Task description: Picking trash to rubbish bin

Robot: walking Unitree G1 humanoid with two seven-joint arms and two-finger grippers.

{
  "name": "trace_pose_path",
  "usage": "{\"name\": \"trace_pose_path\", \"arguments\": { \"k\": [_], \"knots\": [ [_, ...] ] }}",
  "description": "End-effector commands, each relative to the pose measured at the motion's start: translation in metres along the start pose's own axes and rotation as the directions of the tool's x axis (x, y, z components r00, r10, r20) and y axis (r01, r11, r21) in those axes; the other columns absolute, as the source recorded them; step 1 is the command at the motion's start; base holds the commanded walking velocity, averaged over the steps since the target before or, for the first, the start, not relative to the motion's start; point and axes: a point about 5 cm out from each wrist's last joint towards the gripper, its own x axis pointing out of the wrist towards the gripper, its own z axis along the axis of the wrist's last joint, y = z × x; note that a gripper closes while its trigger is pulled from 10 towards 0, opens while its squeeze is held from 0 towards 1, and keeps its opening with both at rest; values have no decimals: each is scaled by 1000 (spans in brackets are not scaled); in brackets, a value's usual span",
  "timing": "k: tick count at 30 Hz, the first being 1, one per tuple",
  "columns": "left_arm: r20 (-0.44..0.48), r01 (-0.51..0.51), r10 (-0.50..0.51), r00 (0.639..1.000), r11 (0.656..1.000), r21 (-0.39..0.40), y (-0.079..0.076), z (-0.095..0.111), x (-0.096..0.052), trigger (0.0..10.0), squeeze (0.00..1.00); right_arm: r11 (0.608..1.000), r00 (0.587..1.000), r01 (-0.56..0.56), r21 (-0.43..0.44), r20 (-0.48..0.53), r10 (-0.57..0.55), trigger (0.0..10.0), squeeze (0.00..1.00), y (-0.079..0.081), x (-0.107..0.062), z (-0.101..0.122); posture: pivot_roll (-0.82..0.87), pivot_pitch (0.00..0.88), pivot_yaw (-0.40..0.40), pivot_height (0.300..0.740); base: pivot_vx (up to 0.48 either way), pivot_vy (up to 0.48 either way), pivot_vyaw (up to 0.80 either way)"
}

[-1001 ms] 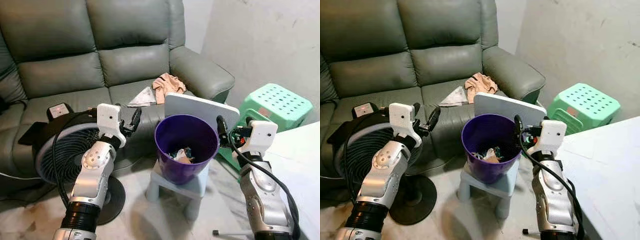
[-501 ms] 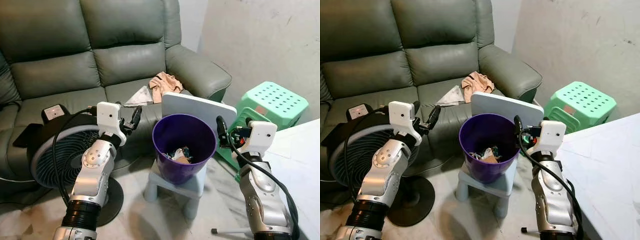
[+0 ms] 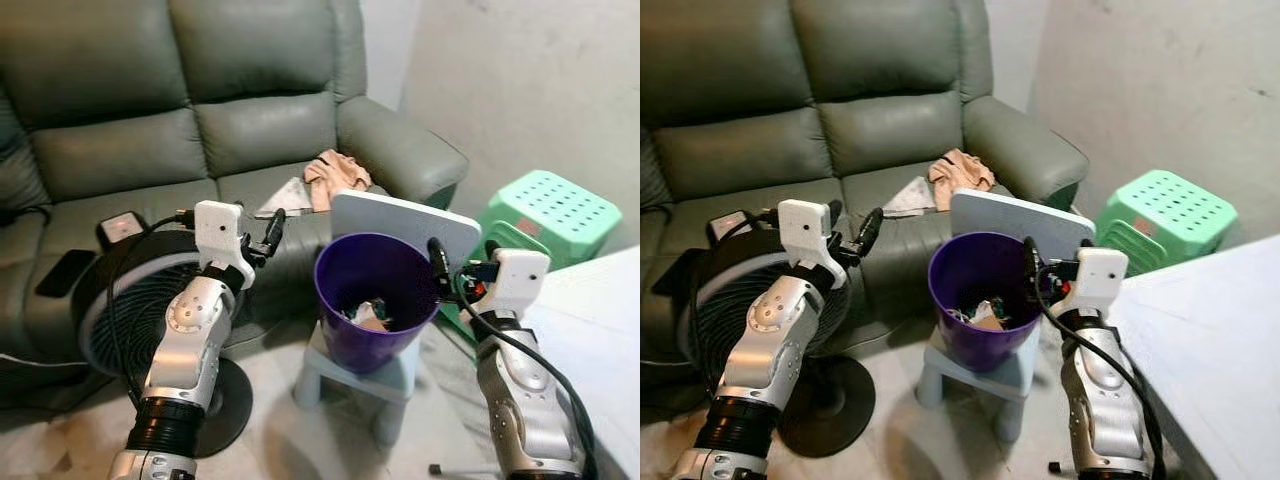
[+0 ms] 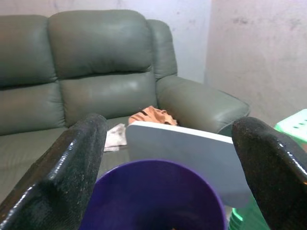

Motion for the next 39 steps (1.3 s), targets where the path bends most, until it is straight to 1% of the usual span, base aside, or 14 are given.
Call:
{"name": "trace_pose_path", "arguments": {
  "k": [1,11,20,32,34,39],
  "knots": [
    [-3,17,-17,1000,1000,-5,-3,1,3,10000,0,1000,1000,6,-3,3,-6,10000,0,-3,0,3,-37,7,-10,740,0,0,-744],
    [-8,9,-9,1000,1000,-8,-2,1,4,10000,0,1000,1000,2,-3,1,-2,10000,0,-3,0,2,-37,7,-14,740,0,415,-734],
    [-6,6,-6,1000,1000,-2,-3,1,3,10000,0,1000,1000,1,-11,-8,-1,10000,0,-3,-1,1,-38,12,-18,740,0,0,-731],
    [-13,-4,4,1000,1000,-13,-2,-1,2,10000,0,1000,1000,9,-19,-15,-9,10000,0,-5,-2,1,-38,23,-23,740,0,0,-727],
    [-5,-3,3,1000,1000,7,-2,0,2,10000,0,1000,1000,9,-19,-15,-10,10000,0,-5,-2,2,-38,24,-23,740,0,0,-722],
    [-6,-1,1,1000,1000,-6,-3,0,2,10000,0,1000,1000,16,-22,-16,-16,10000,0,-6,-2,2,-39,29,-22,740,0,0,-715]
  ]
}}
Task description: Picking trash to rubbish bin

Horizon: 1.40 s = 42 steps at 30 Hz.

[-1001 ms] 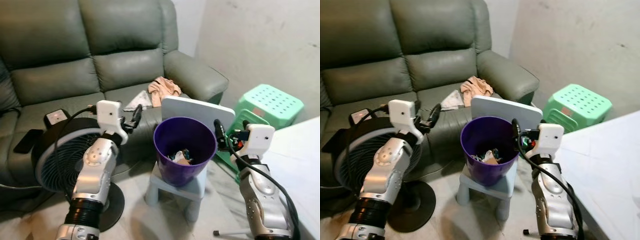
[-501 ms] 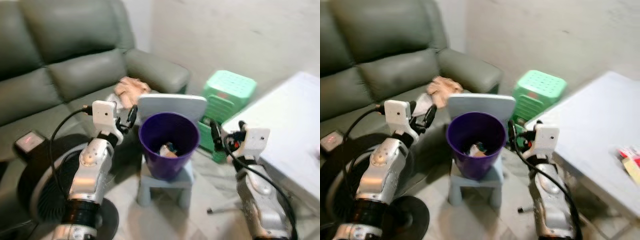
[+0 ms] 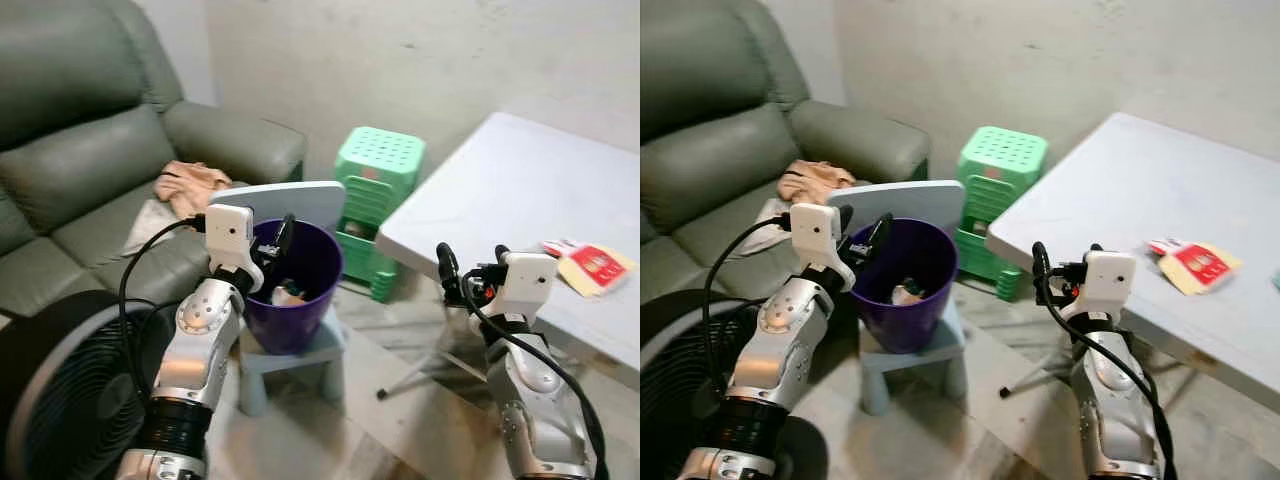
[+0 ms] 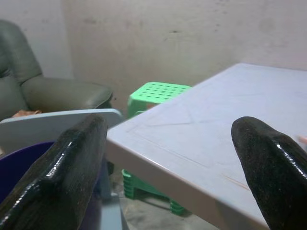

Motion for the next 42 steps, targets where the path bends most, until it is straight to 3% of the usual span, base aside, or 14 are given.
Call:
{"name": "trace_pose_path", "arguments": {
  "k": [1,15,20,25,33,37,38,42],
  "knots": [
    [13,21,-21,1000,1000,-5,-8,4,4,10000,0,1000,1000,24,-10,7,-24,10000,0,-7,-1,4,-41,29,-21,740,0,0,-712],
    [-20,98,-98,995,995,-36,-24,-1,1,10000,0,999,999,40,-12,0,-40,10000,0,-8,-3,3,-45,40,-16,740,0,0,-706],
    [-40,189,-193,980,979,-81,-47,-7,-7,10000,0,998,998,57,-1,-5,-57,10000,0,-9,-7,1,-49,46,-13,740,0,0,-511],
    [-38,243,-246,968,967,-74,-59,-9,-13,10000,0,997,997,69,20,-33,-69,10000,0,-9,-9,-1,-54,50,-14,740,0,0,0],
    [-62,253,-258,964,964,-82,-58,-12,-18,10000,0,988,983,143,54,-120,-136,10000,0,-11,-10,-7,-60,47,-16,740,0,0,0],
    [-75,245,-253,965,965,-93,-54,-13,-18,10000,0,991,988,129,24,-88,-126,10000,0,-11,-12,-4,-62,46,-15,740,0,0,0],
    [-82,237,-246,966,966,-102,-52,-13,-19,10000,0,998,998,63,7,-32,-63,10000,0,-6,-14,1,-61,46,-16,740,0,0,0],
    [-77,231,-237,969,970,-79,-50,-12,-19,10000,0,999,999,45,-10,-22,-46,10000,0,-4,-16,3,-60,44,-15,740,0,0,0]
  ]
}}
